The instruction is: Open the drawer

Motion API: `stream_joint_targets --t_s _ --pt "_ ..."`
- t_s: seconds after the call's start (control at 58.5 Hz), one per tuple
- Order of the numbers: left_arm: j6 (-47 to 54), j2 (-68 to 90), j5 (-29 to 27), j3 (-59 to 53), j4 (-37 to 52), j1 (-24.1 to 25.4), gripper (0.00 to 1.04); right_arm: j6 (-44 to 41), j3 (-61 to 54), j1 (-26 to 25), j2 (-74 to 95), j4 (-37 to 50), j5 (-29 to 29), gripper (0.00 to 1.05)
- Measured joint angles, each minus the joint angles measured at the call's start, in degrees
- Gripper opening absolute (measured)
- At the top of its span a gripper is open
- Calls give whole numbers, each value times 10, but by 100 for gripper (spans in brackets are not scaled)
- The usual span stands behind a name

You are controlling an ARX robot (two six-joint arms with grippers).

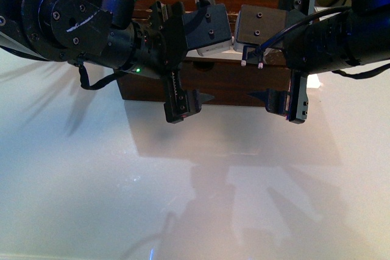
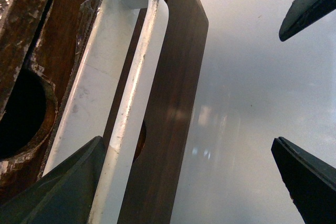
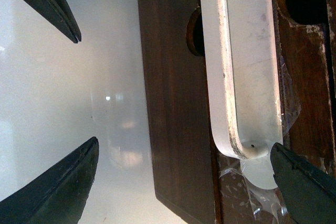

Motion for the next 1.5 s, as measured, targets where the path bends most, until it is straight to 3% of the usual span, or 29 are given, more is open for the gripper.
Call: stream_joint_targets --t_s 0.786,1.504 --pt "81 9 0 24 -63 17 96 -20 61 19 48 -30 3 96" --pt "123 9 0 26 -79 23 96 -88 112 30 86 -112 -5 96"
